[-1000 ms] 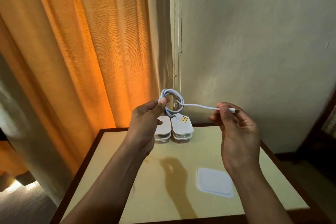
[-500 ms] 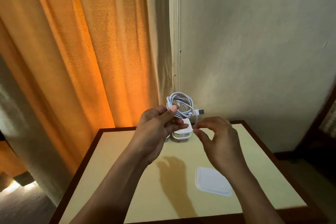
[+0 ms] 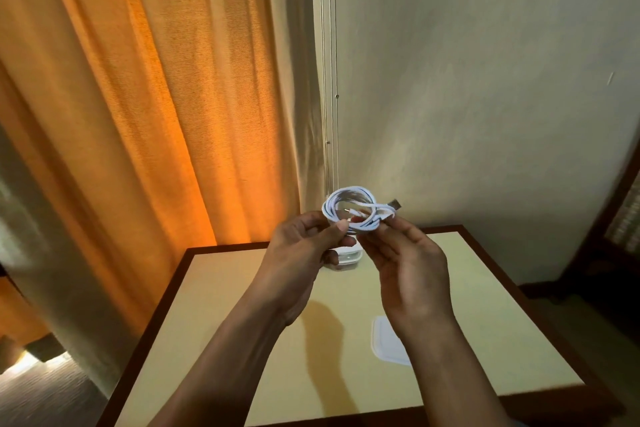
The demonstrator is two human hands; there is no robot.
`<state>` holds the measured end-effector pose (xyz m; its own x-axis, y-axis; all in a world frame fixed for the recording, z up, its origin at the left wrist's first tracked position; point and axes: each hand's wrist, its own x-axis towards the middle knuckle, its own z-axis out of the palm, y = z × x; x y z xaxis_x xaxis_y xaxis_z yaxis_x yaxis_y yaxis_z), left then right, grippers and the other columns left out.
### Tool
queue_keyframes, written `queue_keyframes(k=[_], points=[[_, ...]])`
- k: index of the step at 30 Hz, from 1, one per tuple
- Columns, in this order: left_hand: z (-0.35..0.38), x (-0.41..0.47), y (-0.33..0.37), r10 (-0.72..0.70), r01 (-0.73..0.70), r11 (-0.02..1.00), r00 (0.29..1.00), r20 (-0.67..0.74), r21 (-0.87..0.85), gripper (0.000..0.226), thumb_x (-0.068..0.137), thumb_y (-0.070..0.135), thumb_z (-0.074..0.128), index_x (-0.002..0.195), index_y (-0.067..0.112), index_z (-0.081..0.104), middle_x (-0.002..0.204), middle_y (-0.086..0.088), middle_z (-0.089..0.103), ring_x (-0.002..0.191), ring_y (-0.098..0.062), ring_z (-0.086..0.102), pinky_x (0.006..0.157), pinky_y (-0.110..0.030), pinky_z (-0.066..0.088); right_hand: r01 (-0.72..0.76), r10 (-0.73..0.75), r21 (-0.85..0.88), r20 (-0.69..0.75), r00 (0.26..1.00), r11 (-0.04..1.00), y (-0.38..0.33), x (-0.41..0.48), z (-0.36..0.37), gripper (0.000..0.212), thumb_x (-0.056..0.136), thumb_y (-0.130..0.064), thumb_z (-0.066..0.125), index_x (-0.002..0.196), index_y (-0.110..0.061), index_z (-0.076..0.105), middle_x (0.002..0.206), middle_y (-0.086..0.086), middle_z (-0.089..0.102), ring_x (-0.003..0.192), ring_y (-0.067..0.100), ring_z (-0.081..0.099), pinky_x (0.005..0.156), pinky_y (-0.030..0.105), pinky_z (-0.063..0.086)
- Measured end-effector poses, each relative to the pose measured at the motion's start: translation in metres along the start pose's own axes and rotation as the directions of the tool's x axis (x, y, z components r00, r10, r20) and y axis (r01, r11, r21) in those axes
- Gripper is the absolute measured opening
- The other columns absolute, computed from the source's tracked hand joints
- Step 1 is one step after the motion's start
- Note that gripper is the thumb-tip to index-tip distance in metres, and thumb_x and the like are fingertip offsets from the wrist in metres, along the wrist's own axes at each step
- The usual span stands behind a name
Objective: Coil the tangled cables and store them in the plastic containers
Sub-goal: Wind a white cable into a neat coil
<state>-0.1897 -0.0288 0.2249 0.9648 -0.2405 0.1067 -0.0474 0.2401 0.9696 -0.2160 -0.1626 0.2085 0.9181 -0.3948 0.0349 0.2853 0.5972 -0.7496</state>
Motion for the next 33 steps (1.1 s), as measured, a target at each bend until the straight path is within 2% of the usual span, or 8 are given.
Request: queue_keyframes(k=[3,7,14,18,21,26,29,33], points=[[-0.001,0.002,-0.004,0.019,-0.019,1.000,0.997,-0.071,0.003,0.019,0.095,0.005,0.068,0.112,0.002,0.073,0.086,-0.008,0.073,0.074,-0.012,0.065,0.066,-0.026,0.049,0.026,-0.028,0.050,0.042,0.999,0.998,-0.003,-0.007,0.003,0.018,0.095,-0.004,0.060,0.106,-0.001,0.075,0.114,0.023,0.073,0.115,0.036,0.068,0.108,0.043,0.049],[-0.002,0.003,-0.002,0.014,-0.013,0.999,1.000,-0.010,0.051,0.018,0.095,0.007,0.069,0.111,0.002,0.073,0.089,-0.011,0.075,0.076,-0.014,0.066,0.069,-0.031,0.047,0.198,-0.198,-0.239,0.023,0.980,0.951,0.000,-0.011,0.008,0.013,0.095,-0.008,0.067,0.106,-0.009,0.075,0.098,0.005,0.079,0.098,0.018,0.074,0.088,0.025,0.054],[-0.019,0.013,0.024,-0.123,0.069,0.945,0.980,0.154,0.319,0.039,0.095,0.042,0.070,0.111,0.006,0.077,0.108,-0.015,0.074,0.084,-0.015,0.061,0.063,-0.027,0.044,0.290,-0.259,-0.415,0.130,0.957,0.862,-0.010,0.000,-0.004,0.030,0.095,-0.009,0.069,0.124,-0.015,0.067,0.096,-0.009,0.079,0.091,0.000,0.072,0.077,0.008,0.048],[-0.023,0.022,0.033,-0.165,0.081,0.932,0.962,0.216,0.353,0.028,0.097,0.036,0.063,0.095,0.015,0.082,0.087,-0.003,0.068,0.073,-0.012,0.053,0.061,-0.027,0.039,0.225,-0.139,-0.410,0.230,0.963,0.884,-0.014,0.007,-0.013,0.039,0.095,-0.013,0.066,0.132,-0.022,0.059,0.100,0.000,0.079,0.097,0.008,0.073,0.085,0.015,0.050],[-0.023,0.023,0.030,-0.156,0.057,0.929,0.956,0.247,0.367,0.025,0.093,0.032,0.065,0.098,0.014,0.082,0.082,-0.001,0.067,0.071,-0.011,0.053,0.059,-0.023,0.043,0.057,-0.001,-0.199,0.273,0.962,0.978,-0.014,0.009,-0.014,0.044,0.089,-0.016,0.062,0.133,-0.013,0.057,0.091,0.005,0.077,0.087,0.015,0.072,0.084,0.029,0.050],[-0.021,0.023,0.020,-0.148,0.098,0.970,0.964,0.219,0.222,0.039,0.095,0.024,0.064,0.112,-0.009,0.072,0.092,-0.021,0.063,0.079,-0.028,0.052,0.060,-0.025,0.052,-0.143,0.133,-0.007,0.406,0.904,0.990,-0.014,-0.001,-0.008,0.024,0.097,-0.020,0.050,0.100,-0.014,0.073,0.072,0.000,0.057,0.072,0.014,0.057,0.074,0.031,0.039],[-0.021,0.023,0.015,-0.167,0.136,0.980,0.961,0.221,0.148,0.043,0.086,0.029,0.069,0.107,-0.009,0.073,0.091,-0.019,0.064,0.078,-0.027,0.053,0.060,-0.025,0.054,-0.077,0.109,-0.095,0.403,0.909,0.993,-0.014,-0.003,-0.005,0.018,0.094,-0.023,0.057,0.100,-0.014,0.071,0.074,-0.004,0.065,0.071,0.010,0.061,0.069,0.024,0.044],[-0.024,0.021,0.007,-0.162,0.140,0.984,0.963,0.216,0.114,0.036,0.084,0.027,0.071,0.104,-0.004,0.075,0.088,-0.013,0.069,0.074,-0.019,0.060,0.066,-0.026,0.057,0.148,-0.069,-0.433,0.191,0.979,0.889,-0.004,0.005,-0.005,0.032,0.088,-0.011,0.076,0.118,-0.018,0.068,0.102,0.000,0.078,0.093,0.019,0.074,0.077,0.029,0.057]])
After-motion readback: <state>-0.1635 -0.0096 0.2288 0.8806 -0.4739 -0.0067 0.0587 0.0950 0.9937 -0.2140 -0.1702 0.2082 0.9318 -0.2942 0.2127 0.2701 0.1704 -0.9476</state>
